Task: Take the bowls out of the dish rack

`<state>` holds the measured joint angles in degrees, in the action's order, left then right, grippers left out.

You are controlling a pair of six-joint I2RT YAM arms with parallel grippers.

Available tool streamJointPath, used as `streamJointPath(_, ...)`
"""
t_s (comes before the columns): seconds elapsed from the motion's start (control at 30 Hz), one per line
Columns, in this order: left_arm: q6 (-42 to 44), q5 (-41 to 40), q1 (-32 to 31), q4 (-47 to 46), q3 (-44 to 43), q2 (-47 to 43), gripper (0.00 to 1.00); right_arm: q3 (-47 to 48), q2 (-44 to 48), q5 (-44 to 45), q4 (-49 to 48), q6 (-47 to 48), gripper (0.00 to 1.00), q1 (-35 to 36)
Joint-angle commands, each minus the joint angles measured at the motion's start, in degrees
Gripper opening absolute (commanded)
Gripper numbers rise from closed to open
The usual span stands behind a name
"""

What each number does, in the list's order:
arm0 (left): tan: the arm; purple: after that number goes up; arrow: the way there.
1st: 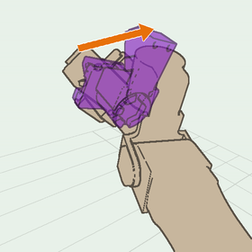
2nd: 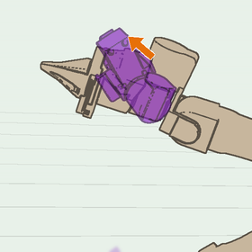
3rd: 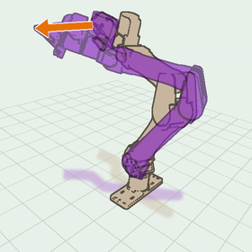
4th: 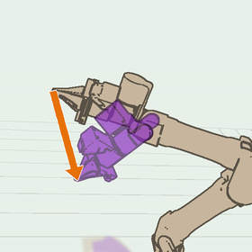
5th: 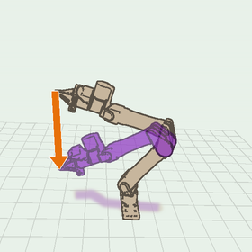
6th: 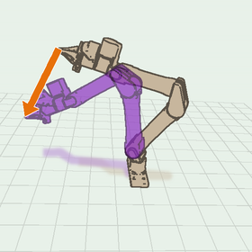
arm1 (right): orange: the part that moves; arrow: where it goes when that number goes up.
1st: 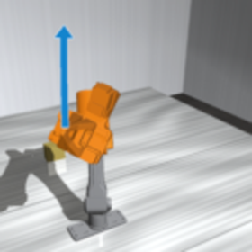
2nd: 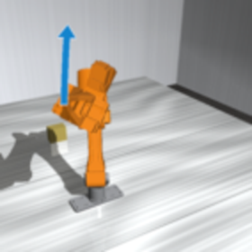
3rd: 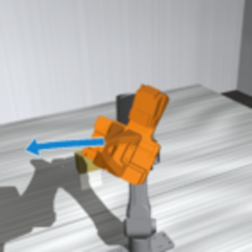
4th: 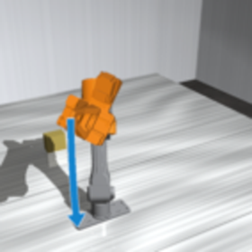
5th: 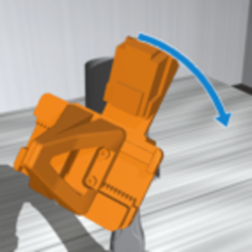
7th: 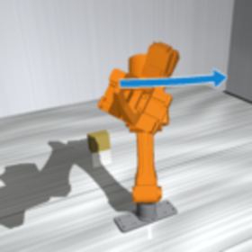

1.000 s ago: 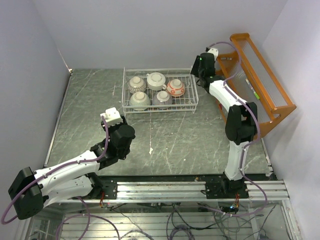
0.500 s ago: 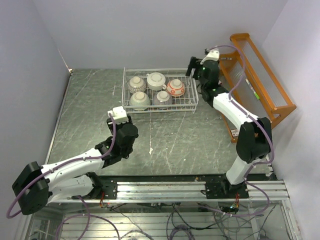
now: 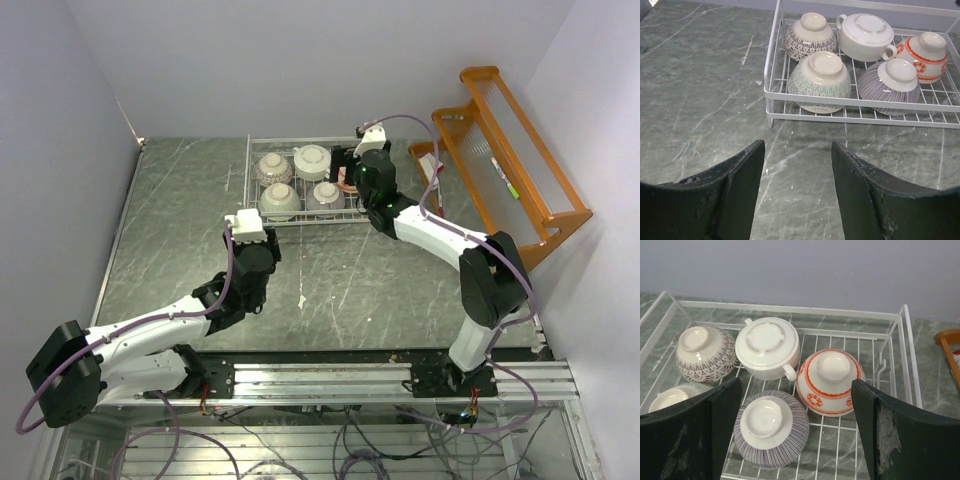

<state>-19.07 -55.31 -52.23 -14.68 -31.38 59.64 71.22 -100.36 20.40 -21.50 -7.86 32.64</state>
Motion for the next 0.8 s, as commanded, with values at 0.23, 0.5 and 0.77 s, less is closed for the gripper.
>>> streamJointPath(0.23, -0.11, 2.71, 0.86, -2.25, -0.09, 0.30, 0.67, 12.84, -9.70, -6.08, 7.45, -7.53, 0.89, -7.37)
streamJointPath(0.5, -0.17, 4.38, 1.21, -1.47, -1.31, 2.42, 0.67, 18.89, -16.34, -12.82, 10.26, -8.62, 0.87, -11.45)
streamJointPath(0.77, -0.09, 4.82, 1.29, -1.12, -2.02, 4.00, 0.66, 19.84, -20.26, -16.64, 9.42, -4.93, 0.85, -11.40)
